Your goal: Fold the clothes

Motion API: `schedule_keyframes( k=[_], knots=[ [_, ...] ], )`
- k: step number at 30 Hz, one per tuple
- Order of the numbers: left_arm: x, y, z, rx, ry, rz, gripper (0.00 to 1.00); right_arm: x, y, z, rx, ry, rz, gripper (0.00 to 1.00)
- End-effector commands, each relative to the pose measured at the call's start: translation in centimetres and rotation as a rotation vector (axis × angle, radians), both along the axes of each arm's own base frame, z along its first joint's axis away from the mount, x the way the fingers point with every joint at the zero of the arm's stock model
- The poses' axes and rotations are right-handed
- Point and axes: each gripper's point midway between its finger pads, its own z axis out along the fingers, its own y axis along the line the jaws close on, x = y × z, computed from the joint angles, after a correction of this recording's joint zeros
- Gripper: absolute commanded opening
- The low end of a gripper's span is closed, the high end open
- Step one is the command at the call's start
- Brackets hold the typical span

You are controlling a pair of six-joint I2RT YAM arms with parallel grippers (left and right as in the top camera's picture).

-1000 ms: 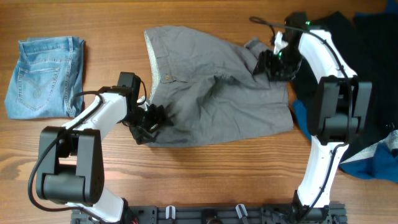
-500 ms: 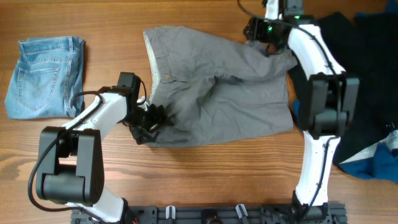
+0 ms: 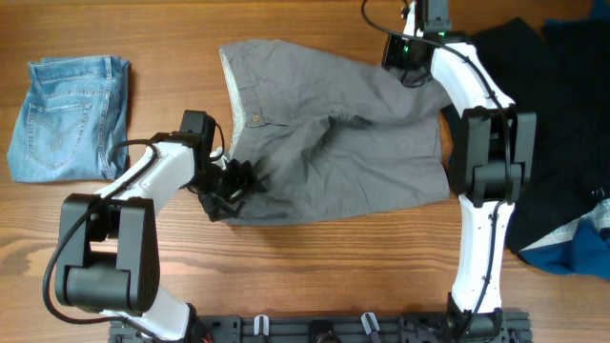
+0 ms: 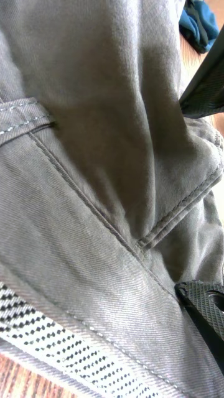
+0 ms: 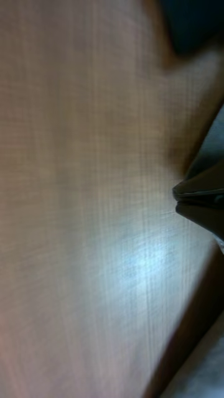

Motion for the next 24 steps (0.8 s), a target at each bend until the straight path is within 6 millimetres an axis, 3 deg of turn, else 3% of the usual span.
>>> schedule_keyframes(
  k=[1, 3, 5, 7, 9, 13, 16, 18, 19, 21, 24],
  knots=[
    [-1.0, 1.4, -2.8, 0.090, 0.026, -0.038, 0.84, 4.1, -4.1, 13.5, -0.008, -0.334, -0.122, 0.04],
    [-0.9, 1.4, -2.8, 0.090, 0.025, -0.038, 0.84, 4.8, -5.7, 16.6, -0.020, -0.424, -0.158, 0.05],
    [-0.6, 1.4, -2.8, 0.088, 0.010, -0.037, 0.84, 4.6, -6.0, 16.2, -0.023, -0.411, -0.164, 0.26],
    [-0.3, 1.3, -2.8, 0.087, -0.004, -0.037, 0.84, 3.9, -6.5, 14.9, -0.051, -0.352, -0.171, 0.79],
    [-0.3, 1.3, -2.8, 0.087, -0.004, -0.037, 0.85, 3.2, -6.8, 14.0, -0.077, -0.308, -0.163, 0.99],
    [0.3, 1.3, -2.8, 0.085, -0.028, -0.036, 0.85, -1.0, -7.1, 11.9, -0.097, -0.107, -0.157, 1.00],
    [1.1, 1.4, -2.8, 0.081, -0.065, -0.034, 0.85, -7.1, -7.1, 8.2, -0.118, 0.185, -0.143, 1.00],
    [2.1, 1.8, -2.8, 0.078, -0.106, -0.031, 0.85, -10.2, -7.4, 7.2, -0.124, 0.317, -0.143, 1.00],
    [2.6, 2.4, -2.7, 0.078, -0.114, -0.009, 0.84, -12.4, -8.1, 7.4, -0.111, 0.399, -0.192, 1.00],
    [3.0, 3.5, -1.9, 0.079, -0.128, 0.000, 0.82, -14.6, -9.3, 8.7, -0.072, 0.460, -0.282, 1.00],
    [5.2, 5.5, 2.4, 0.086, -0.273, 0.033, 0.88, -17.2, -9.9, 11.4, -0.027, 0.492, -0.313, 1.00]
  ],
)
